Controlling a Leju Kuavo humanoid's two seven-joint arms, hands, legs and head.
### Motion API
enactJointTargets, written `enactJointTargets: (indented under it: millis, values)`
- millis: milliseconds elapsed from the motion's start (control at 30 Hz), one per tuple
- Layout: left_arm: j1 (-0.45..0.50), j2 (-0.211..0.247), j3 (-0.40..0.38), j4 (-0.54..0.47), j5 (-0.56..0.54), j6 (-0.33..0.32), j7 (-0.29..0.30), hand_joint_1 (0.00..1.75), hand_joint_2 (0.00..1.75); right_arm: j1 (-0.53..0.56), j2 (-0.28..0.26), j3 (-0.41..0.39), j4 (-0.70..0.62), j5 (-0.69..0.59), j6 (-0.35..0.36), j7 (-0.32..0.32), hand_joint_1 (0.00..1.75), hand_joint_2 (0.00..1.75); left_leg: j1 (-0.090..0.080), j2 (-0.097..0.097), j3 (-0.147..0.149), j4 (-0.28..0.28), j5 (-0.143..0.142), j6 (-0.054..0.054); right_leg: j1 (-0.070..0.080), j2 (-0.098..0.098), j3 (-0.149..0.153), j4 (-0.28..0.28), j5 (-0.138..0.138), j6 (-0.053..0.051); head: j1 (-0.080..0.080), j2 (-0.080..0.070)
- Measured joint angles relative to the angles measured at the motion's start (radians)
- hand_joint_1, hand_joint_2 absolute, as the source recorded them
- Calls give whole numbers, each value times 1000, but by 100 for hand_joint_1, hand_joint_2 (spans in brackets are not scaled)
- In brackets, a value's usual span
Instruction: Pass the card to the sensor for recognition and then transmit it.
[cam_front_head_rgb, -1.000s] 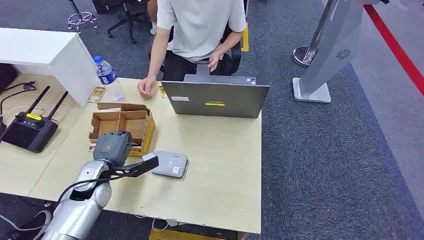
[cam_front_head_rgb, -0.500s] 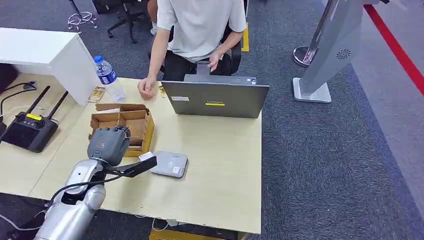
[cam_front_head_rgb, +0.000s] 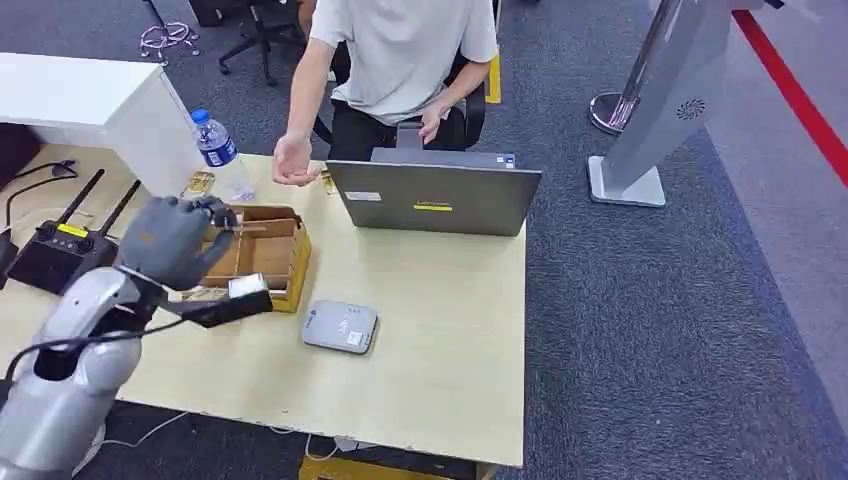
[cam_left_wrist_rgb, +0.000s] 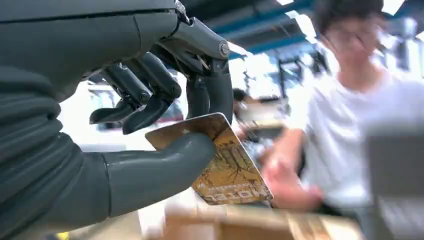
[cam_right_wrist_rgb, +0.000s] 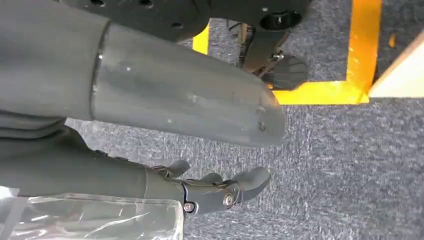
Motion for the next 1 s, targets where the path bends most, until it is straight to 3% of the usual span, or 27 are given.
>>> enactJointTargets:
  millis: [67, 133, 267, 433, 667, 700, 1000]
  values:
    - [-145, -16, 0, 124, -57, 49, 24, 175, 175, -14, 0, 2, 0, 29, 3, 17, 0, 0, 0, 0, -2, 0, 3, -1, 0, 0, -2, 0, 5, -1, 0, 0]
    - [-273, -51, 0, 278, -140, 169, 41, 175, 175, -28, 2, 9, 0, 55, 7, 36, 0, 0, 0, 3, -2, 0, 6, -2, 0, 2, -3, 0, 9, -3, -1, 0]
    - [-451, -111, 0, 552, -231, 321, 51, 175, 175, -51, 6, 31, 0, 89, 14, 65, 0, 0, 0, 5, -1, 0, 7, -1, 0, 5, -3, 0, 11, -1, 0, 0]
    - [-586, -175, 0, 808, -261, 334, 61, 175, 175, -71, 11, 53, 0, 101, 20, 83, 0, 0, 0, 5, -1, 0, 8, -2, 0, 5, -3, 0, 12, -2, 0, 0]
    - [-637, -197, 0, 953, -237, 343, 35, 175, 175, -75, 12, 61, 0, 100, 21, 82, 0, 0, 0, 6, -2, 0, 7, -2, 0, 6, -4, 0, 11, -2, 0, 0]
    - [-638, -198, 0, 966, -233, 343, 29, 0, 175, -75, 12, 62, 0, 100, 21, 82, 0, 0, 0, 6, -2, 0, 7, -2, 0, 6, -4, 1, 11, -2, 0, 0]
    - [-639, -200, 9, 1019, -193, 377, 2, 0, 175, -75, 12, 68, 0, 100, 20, 82, 0, 0, 0, 6, -3, 0, 7, -2, 0, 6, -4, 1, 11, -2, 0, 0]
